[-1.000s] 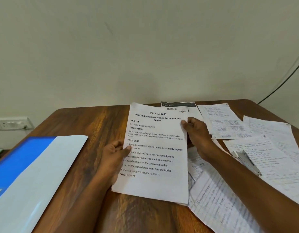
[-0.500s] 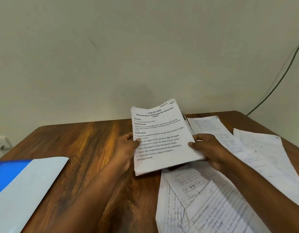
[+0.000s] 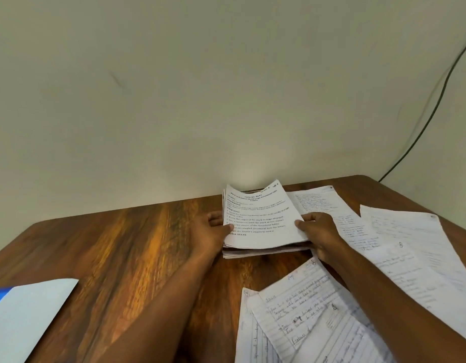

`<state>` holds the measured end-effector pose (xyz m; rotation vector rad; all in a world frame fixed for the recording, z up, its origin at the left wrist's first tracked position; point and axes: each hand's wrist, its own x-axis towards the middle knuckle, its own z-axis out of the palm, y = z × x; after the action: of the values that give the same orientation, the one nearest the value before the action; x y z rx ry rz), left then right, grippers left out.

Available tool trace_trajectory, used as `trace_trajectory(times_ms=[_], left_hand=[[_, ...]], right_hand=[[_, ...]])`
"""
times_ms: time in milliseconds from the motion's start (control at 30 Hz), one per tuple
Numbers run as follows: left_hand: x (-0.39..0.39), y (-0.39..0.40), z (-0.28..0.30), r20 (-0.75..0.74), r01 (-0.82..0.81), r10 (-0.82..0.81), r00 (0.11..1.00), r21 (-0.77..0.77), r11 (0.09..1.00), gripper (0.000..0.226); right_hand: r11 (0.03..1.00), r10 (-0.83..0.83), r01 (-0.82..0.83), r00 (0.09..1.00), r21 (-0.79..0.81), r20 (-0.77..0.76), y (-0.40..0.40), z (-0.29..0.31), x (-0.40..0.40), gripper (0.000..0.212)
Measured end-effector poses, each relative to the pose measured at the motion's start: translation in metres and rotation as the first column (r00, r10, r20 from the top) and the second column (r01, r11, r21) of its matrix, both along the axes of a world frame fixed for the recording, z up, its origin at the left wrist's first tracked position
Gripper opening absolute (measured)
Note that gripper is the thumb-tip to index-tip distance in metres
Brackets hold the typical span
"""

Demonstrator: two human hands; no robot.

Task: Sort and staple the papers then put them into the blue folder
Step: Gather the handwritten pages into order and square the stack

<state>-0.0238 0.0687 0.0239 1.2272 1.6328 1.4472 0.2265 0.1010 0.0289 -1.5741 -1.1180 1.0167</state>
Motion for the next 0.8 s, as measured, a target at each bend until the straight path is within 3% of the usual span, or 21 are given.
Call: trace_trajectory(times_ms=[200, 467, 667, 800], left_hand=[[0.000, -0.002, -0.029, -0.107, -0.029, 0.037, 0.994, 0.077, 0.997, 0.027], [-0.002, 0.005, -0.037, -0.187, -0.048, 0.061, 0.980, 0.070, 0.996, 0.023], [0.001, 0.009, -0.042, -0.456, -0.080, 0.086, 0.886, 0.033, 0.996, 0.037], [0.005, 0.010, -0.042, -0.664, -0.150, 0.139, 0.735, 0.041, 0.988, 0.030]], right_hand=[[0.995, -0.028, 0.007, 0.979, 0.101, 0.204, 0.002, -0.012, -0.002, 0.027], [0.992, -0.007, -0.034, 0.950, 0.124, 0.311, 0.002, -0.007, 0.001, 0.040], [0.989, 0.040, -0.101, 0.888, 0.110, 0.459, -0.003, -0.012, -0.003, 0.040], [0.987, -0.005, -0.085, 0.828, 0.134, 0.561, 0.001, -0.018, -0.007, 0.058]])
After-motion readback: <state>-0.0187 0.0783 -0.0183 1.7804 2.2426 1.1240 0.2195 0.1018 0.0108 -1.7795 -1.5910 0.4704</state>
